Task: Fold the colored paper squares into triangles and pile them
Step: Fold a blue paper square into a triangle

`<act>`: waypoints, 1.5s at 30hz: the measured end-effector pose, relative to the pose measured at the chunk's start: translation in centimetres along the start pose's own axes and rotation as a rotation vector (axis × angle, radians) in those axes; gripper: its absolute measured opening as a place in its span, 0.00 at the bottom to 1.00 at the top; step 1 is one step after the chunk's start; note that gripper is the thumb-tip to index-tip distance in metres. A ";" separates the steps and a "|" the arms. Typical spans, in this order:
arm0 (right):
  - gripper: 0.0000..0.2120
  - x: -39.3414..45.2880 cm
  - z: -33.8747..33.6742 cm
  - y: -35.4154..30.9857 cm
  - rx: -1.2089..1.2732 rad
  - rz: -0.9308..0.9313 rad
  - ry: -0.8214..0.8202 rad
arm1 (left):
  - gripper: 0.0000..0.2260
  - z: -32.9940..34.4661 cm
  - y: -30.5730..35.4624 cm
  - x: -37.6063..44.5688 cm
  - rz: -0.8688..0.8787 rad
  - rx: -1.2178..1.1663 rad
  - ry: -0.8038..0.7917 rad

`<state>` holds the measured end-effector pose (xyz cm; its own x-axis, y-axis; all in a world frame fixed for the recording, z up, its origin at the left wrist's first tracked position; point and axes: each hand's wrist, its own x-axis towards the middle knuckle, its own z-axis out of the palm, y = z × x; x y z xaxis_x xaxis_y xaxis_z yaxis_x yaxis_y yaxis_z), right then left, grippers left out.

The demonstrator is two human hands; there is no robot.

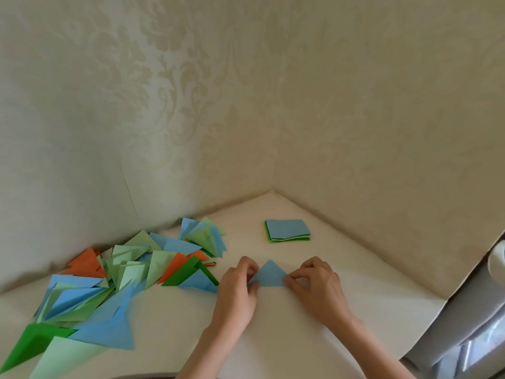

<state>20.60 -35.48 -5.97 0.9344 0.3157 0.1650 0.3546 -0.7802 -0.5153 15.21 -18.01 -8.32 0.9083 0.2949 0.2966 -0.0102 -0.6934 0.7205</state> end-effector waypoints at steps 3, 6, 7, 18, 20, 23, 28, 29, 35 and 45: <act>0.12 0.5 0.5 -0.5 -0.026 0.036 0.009 | 0.13 0.6 0.5 0.1 -0.011 -0.001 0.034; 0.15 0.8 0.9 -0.9 -0.061 0.053 0.028 | 0.15 1.1 0.8 0.3 -0.017 -0.014 0.084; 0.15 0.8 1.0 -0.9 -0.064 0.051 0.039 | 0.16 1.2 0.8 0.4 -0.014 -0.011 0.095; 0.12 0.8 1.8 0.0 0.026 0.037 0.080 | 0.15 1.0 -0.1 0.9 -0.019 -0.097 0.075; 0.11 1.0 1.6 0.2 0.053 0.047 0.049 | 0.15 0.7 -0.4 1.1 -0.025 -0.126 0.057; 0.09 1.1 1.3 0.3 0.087 0.060 0.005 | 0.15 0.2 -0.9 1.1 -0.023 -0.167 0.037; 0.06 1.0 0.5 0.6 0.169 0.071 -0.051 | 0.17 -0.5 -1.3 0.9 -0.058 -0.236 0.007; 0.06 0.9 0.4 0.6 0.179 0.071 -0.051 | 0.16 -0.6 -1.4 0.9 -0.063 -0.234 0.003; 0.06 0.4 0.9 0.3 0.166 0.052 0.014 | 0.16 0.2 0.4 0.2 0.013 0.066 0.077; 0.05 0.2 1.2 0.7 0.151 0.015 0.042 | 0.16 1.3 2.4 0.4 -0.110 0.045 0.025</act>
<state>21.04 -35.31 -7.33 0.9413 0.2794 0.1895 0.3343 -0.6937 -0.6380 16.11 -20.39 -7.23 0.8922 0.3865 0.2336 0.1077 -0.6845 0.7210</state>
